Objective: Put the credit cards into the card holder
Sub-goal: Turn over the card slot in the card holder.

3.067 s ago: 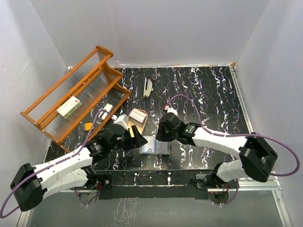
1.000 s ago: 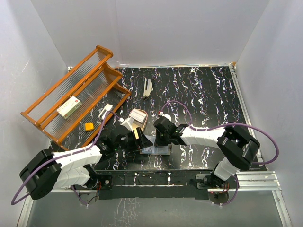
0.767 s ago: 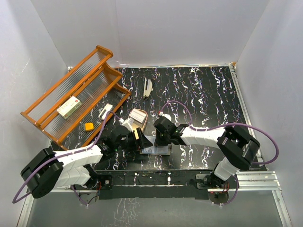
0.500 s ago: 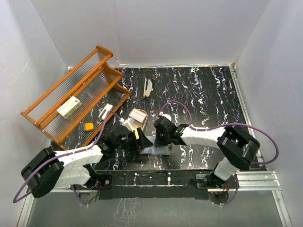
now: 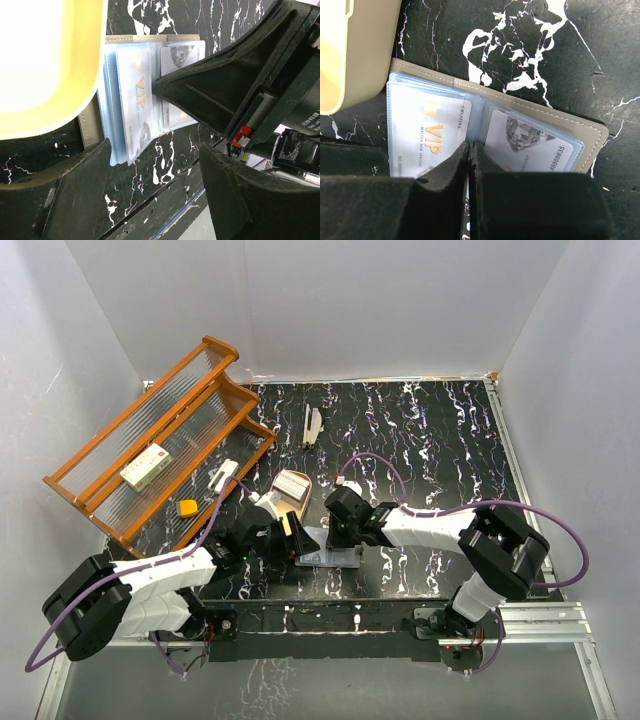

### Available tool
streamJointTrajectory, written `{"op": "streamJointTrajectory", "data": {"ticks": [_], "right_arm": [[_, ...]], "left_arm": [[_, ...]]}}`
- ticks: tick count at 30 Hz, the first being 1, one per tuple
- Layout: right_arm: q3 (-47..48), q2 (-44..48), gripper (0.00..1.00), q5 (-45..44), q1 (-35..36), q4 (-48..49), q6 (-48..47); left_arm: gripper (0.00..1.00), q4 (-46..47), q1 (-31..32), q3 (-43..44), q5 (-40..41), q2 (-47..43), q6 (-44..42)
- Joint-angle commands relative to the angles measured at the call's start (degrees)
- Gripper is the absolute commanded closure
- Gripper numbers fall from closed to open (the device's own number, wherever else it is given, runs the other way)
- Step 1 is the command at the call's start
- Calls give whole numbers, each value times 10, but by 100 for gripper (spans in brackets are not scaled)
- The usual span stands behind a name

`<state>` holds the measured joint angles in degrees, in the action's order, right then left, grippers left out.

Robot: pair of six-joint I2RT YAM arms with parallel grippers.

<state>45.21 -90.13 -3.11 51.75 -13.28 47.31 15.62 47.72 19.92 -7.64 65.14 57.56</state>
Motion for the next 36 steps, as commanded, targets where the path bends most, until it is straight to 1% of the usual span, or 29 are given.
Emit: {"op": "streamJointTrajectory", "data": {"ticks": [1,9,19,29,36], "right_arm": [[-8,-9,97,-18,3,4,0],[-7,-7,97,-20,4,3,0],[-8,-9,97,-18,4,4,-1],[-14,-7,97,-17,3,7,-3],[-13,14,97,-15,4,20,-1]], "left_arm": [[30,0,-2,9,11,-5,-9],[30,35,-2,6,-11,3,-6],[31,57,-2,2,-18,21,-2],[31,67,-2,9,-32,15,0],[32,92,-2,15,-54,17,5]]}}
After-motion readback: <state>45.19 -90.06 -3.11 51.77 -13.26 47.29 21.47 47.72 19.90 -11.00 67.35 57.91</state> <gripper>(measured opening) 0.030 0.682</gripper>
